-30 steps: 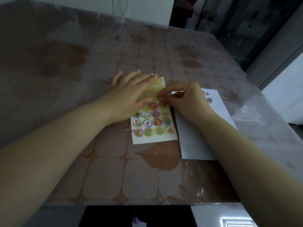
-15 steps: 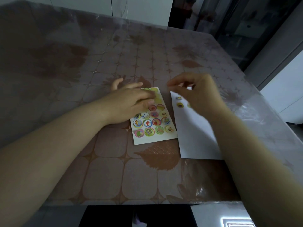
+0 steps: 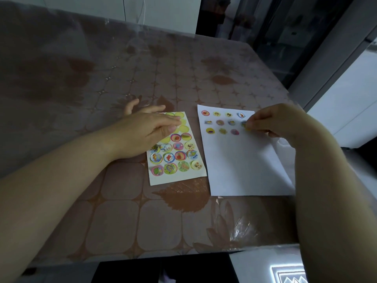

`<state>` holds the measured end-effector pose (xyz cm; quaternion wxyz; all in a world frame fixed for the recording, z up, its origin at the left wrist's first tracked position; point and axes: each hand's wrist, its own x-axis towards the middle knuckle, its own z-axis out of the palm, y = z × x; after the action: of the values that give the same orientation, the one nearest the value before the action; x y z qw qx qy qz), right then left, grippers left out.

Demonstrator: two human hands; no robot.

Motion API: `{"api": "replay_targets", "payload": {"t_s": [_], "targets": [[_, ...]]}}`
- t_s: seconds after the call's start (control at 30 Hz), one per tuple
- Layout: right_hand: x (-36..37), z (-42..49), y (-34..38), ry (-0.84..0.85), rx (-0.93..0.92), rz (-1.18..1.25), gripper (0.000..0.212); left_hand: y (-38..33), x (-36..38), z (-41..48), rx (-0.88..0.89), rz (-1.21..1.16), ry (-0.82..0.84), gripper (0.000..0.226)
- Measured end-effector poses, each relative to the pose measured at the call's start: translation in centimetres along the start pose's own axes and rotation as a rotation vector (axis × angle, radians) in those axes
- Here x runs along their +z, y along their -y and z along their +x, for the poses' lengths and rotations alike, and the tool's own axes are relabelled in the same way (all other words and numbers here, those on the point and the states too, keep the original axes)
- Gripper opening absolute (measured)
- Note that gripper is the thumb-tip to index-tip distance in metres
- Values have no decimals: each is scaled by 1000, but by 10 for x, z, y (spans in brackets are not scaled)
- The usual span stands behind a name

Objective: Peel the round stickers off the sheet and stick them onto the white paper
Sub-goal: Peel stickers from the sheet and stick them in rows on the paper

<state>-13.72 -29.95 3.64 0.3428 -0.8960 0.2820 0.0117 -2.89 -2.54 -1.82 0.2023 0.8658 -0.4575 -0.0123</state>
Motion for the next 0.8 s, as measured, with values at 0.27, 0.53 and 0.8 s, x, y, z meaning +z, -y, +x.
{"api": "replay_targets", "payload": {"t_s": [0.27, 0.53, 0.8], "targets": [[1, 1, -3, 32, 39, 69, 9, 2, 1, 0, 17, 5, -16, 69], [5, 3, -2, 15, 33, -11, 11, 3, 1, 0, 30, 7, -13, 69], [4, 8, 0, 15, 112, -48, 48, 1, -1, -2, 49, -14, -17, 68]]}}
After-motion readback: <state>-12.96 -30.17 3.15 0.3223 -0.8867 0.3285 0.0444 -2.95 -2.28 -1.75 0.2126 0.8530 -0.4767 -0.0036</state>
